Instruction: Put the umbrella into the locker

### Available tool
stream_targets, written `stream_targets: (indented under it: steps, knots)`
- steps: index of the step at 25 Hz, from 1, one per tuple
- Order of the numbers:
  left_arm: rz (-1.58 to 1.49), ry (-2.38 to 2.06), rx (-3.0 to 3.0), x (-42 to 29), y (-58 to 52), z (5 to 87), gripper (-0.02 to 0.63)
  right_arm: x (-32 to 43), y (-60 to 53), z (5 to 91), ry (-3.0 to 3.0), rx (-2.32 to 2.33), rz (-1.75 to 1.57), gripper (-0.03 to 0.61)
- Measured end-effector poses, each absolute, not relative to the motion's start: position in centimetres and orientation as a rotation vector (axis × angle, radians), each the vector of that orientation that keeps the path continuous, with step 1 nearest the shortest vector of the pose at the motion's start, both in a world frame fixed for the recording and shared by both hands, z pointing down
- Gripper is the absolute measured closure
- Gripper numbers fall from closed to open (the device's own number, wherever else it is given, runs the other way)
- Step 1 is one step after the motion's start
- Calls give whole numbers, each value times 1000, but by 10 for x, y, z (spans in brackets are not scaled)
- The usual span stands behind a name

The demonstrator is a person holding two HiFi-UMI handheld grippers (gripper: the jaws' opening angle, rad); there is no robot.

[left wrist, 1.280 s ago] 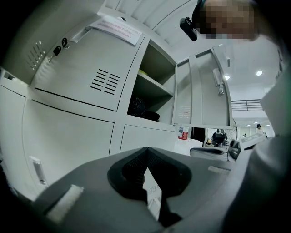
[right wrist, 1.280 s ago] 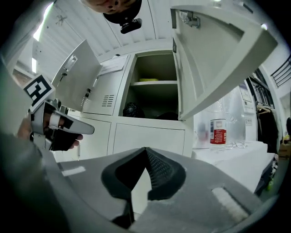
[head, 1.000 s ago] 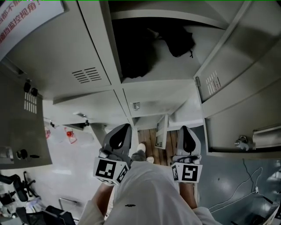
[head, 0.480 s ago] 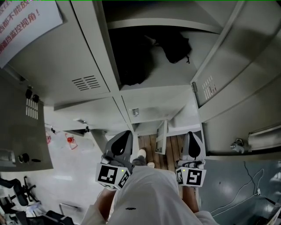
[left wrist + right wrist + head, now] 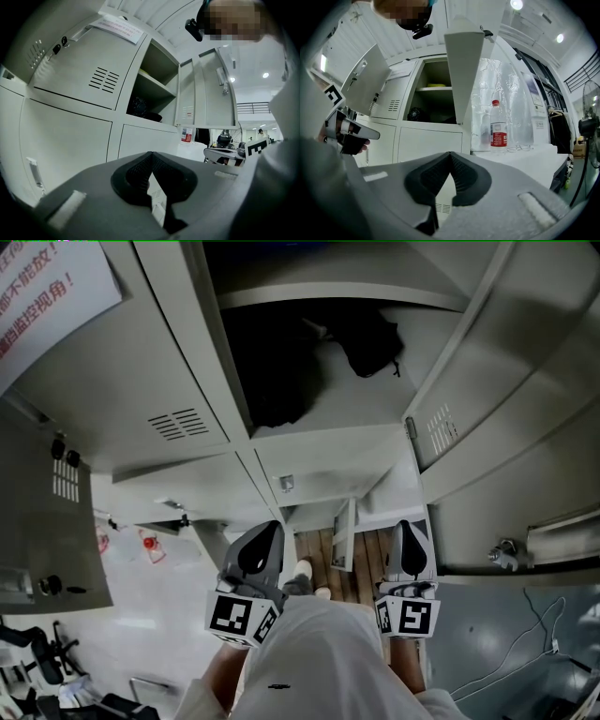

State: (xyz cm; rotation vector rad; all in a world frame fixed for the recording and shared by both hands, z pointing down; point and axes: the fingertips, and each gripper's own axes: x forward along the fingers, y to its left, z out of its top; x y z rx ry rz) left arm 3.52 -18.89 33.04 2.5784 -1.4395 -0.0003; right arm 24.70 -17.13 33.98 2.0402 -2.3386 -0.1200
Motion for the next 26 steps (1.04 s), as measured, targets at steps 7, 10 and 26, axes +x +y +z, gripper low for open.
stream_targets:
  steps: [7, 10, 26]
  knots:
    - [3, -1441, 2573, 35, -189, 331, 595, 238, -175, 338, -2354, 2006, -134, 578]
    - [6, -1445, 2568, 33, -189, 332, 595, 235, -175, 340, -2362, 1995, -129, 578]
    - [6, -1441, 2577, 33, -191, 330, 595, 217, -179, 337, -2402, 1941, -144, 578]
